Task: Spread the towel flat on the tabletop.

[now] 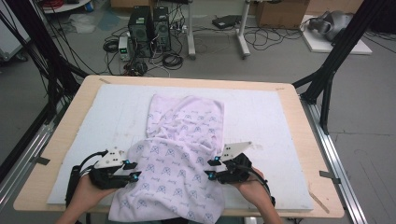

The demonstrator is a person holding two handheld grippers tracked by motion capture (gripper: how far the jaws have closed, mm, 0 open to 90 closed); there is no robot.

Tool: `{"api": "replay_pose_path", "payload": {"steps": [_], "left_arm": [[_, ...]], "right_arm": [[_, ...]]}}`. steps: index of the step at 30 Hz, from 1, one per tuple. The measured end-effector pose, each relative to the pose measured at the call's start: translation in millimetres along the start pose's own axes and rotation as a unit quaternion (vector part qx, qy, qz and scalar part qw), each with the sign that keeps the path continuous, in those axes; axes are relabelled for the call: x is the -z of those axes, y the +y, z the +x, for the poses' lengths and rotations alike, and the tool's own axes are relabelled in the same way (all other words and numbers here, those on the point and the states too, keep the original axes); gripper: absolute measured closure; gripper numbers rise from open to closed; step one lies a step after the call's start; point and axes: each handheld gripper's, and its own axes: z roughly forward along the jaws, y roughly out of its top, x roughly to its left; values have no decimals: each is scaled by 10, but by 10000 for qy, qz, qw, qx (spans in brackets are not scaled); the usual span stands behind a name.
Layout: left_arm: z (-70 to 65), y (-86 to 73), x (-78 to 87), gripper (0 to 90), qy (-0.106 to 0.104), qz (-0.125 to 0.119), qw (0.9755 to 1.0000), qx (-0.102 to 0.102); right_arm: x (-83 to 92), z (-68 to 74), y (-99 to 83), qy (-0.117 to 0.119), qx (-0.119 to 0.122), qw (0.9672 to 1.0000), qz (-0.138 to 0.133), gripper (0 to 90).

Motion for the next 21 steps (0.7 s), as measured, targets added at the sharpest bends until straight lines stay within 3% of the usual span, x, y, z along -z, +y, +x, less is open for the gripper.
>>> {"api": "replay_pose_path", "payload": {"steps": [2, 4, 6, 8, 11, 17, 21], "left_arm": [[33, -12, -94, 605, -8, 53, 10000, 62], [49, -35, -162, 636, -31, 169, 9998, 37], [53, -46, -157, 695, 35, 107, 9998, 153], [44, -57, -134, 817, 27, 116, 9998, 169], [-12, -74, -88, 859, 24, 120, 9998, 134], [-176, -186, 127, 864, -67, 23, 9999, 105], [-351, -265, 299, 864, -253, -26, 9996, 84]], "right_arm": [[-107, -67, -22, -50, 63, 9997, 241, 592], [-188, -98, -51, 9, -26, 9996, 291, 627], [-231, -93, -77, 2, -14, 9997, 227, 722], [-235, -101, -87, 26, 23, 9998, 212, 826], [-218, -78, -92, 175, -6, 9995, 246, 867], [-82, 168, -181, 392, 103, 9991, 138, 870], [45, 377, -242, 572, 82, 9983, -40, 870]]}}
